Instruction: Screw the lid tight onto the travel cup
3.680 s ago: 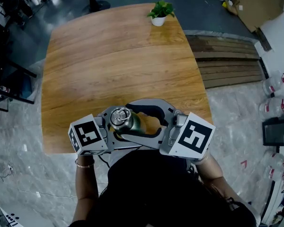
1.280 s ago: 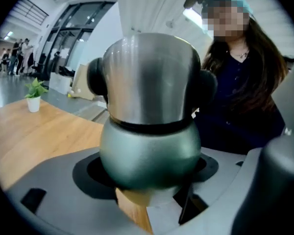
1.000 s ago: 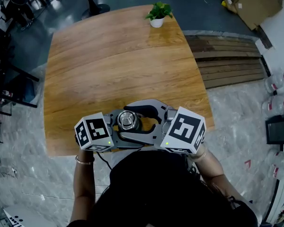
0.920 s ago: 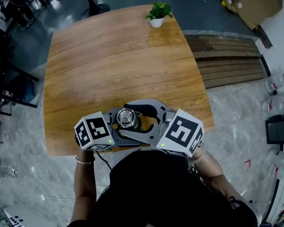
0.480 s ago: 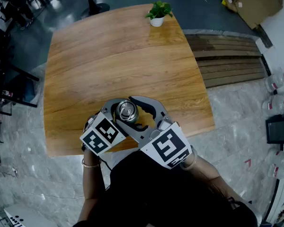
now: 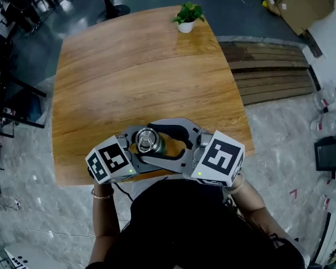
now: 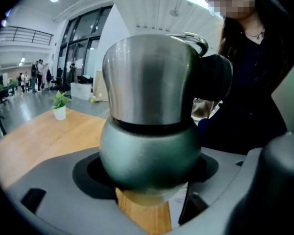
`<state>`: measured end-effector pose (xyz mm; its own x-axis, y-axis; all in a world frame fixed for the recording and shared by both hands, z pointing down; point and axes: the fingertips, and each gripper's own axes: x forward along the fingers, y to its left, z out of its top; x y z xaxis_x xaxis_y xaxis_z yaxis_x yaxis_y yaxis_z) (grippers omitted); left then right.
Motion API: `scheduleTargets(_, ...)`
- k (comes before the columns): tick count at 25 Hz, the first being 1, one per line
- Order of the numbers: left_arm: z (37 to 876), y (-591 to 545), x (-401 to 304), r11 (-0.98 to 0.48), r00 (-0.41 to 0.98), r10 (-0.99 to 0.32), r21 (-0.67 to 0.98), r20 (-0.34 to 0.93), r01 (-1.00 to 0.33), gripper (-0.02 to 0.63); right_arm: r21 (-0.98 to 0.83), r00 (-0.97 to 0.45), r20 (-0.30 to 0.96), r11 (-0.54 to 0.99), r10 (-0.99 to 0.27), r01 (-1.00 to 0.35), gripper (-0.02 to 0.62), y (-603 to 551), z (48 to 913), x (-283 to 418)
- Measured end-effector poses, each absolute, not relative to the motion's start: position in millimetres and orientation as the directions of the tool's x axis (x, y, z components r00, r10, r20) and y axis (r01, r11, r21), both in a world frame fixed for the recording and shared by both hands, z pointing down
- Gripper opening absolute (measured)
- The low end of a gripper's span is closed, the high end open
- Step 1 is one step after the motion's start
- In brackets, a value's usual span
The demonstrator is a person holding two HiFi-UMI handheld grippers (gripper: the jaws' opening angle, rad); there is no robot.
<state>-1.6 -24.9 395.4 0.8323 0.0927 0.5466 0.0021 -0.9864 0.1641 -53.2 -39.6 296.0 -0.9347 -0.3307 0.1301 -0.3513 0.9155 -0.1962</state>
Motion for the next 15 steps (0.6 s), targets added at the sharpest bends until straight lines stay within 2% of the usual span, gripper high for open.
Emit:
scheduleTargets(4,394,-2,0,-0.971,0.804,0.212,0.215,0.556,0.108,0.400,-0.252,-0.974,0.075,0.940,-0.216,-0.228,0.259,-27,286,-48)
scheduleTargets(7,394,8,1,-0.959,0.783,0.264,0.235,0.562,0.155,0.400,-0.251,-0.981,0.060,0.949,-0.184,-0.193,0.259,-24,283,-47)
scheduleTargets(15,403,-20,2,-0.985,0.787,0.123,0.172,0.605,0.023,0.400,-0.145,-0.924,0.114,0.914,-0.365,-0.379,0.259,-43,289,-47)
